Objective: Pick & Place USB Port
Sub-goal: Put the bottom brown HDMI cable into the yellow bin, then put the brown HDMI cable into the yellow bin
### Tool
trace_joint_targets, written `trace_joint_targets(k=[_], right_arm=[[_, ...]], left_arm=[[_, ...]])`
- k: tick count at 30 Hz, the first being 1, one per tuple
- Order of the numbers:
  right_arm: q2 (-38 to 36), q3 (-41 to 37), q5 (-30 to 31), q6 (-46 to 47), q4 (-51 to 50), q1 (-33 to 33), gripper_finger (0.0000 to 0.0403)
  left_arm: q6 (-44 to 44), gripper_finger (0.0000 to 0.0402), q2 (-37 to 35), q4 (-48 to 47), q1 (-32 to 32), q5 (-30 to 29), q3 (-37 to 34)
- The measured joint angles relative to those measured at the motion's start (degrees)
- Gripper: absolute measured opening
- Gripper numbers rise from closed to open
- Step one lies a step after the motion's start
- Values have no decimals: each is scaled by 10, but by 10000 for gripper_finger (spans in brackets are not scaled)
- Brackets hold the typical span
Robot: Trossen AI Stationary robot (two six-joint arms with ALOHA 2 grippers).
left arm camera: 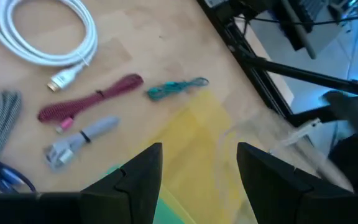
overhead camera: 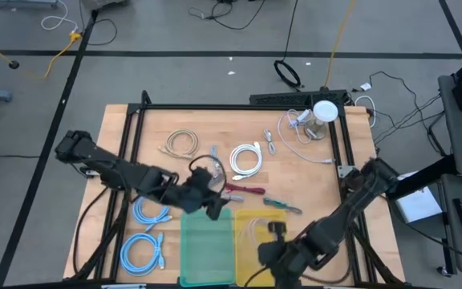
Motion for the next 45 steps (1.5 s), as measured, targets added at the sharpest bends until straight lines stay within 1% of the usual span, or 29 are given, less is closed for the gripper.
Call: trace_joint_targets(k=[4,7,13,20,23,29,36,40,45], right_arm=[[53,0,-7,12,8,13,8],[77,-1,-12,20,4,26,8],[89,0,-6,34,-26,38,8],[88,0,-3,26,-17,36,9],[88,0,-4,30,-17,31,24],[87,-11,-4,35,-10,24,72],[86,-19,-5,35,0,21,116],[85,-19,-6,38,2,21,135],[72,-19,-5,39,3,17,146]], left_arm=[[-24,211,0,0,-41,-32,0],[-34,211,0,0,-65,-61,0],[-46,211,0,0,-92,-101,0],[-44,211,0,-1,-96,-108,0],[-42,211,0,-2,-96,-108,0],[-41,211,0,-4,-96,-107,0],[-41,211,0,-13,-96,-106,0],[-40,211,0,-20,-96,-101,0],[-27,211,0,-25,-90,-101,0]])
